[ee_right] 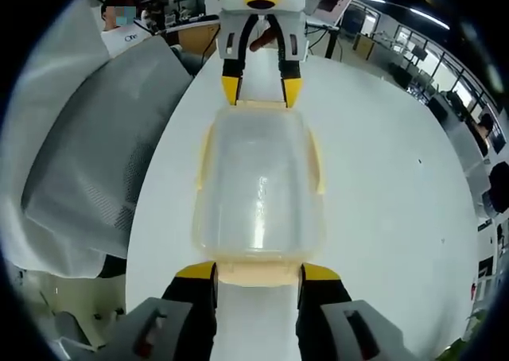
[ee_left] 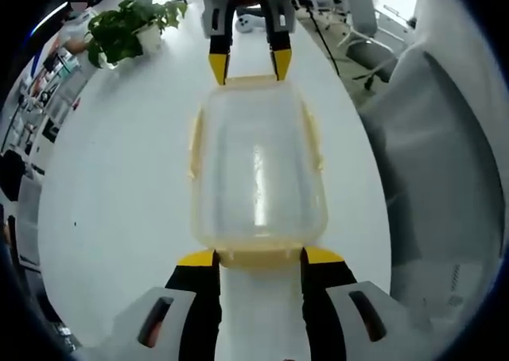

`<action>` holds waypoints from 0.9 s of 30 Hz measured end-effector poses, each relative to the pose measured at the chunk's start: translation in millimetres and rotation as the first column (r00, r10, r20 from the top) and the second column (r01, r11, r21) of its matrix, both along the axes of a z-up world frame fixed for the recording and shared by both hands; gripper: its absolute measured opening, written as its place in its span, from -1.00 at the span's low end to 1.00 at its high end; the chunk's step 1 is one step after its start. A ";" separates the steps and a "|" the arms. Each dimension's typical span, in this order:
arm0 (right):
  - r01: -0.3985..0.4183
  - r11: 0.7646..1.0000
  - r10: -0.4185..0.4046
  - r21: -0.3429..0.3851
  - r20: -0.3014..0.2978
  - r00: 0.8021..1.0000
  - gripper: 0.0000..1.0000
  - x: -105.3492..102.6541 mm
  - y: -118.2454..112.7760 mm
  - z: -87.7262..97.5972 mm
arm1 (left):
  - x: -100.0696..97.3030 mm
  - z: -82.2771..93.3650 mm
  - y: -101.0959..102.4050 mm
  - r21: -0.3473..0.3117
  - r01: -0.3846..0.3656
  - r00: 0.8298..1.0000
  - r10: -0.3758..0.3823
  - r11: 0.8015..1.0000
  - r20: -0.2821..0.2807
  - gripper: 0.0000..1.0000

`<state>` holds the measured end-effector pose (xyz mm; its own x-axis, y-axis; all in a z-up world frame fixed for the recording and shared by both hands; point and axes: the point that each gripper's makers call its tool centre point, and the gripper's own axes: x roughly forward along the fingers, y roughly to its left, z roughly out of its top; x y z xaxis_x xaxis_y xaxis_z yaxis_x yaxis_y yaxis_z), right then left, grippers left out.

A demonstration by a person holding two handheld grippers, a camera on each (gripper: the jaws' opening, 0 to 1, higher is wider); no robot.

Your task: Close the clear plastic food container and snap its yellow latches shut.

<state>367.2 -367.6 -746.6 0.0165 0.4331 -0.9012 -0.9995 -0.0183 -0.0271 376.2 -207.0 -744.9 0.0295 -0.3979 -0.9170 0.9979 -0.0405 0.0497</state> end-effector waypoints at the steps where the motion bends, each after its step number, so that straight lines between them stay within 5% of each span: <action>1: -0.001 1.000 0.001 0.000 -0.002 1.000 -0.28 -0.7 0.2 0.1 | -0.4 -0.4 0.1 0.003 0.001 1.000 -0.001 1.000 -0.001 -0.27; 27: -0.015 0.999 0.016 -0.036 0.024 1.000 -0.27 -2.1 0.7 6.7 | -5.2 2.6 6.4 -0.001 0.008 1.000 -0.008 1.000 0.026 -0.26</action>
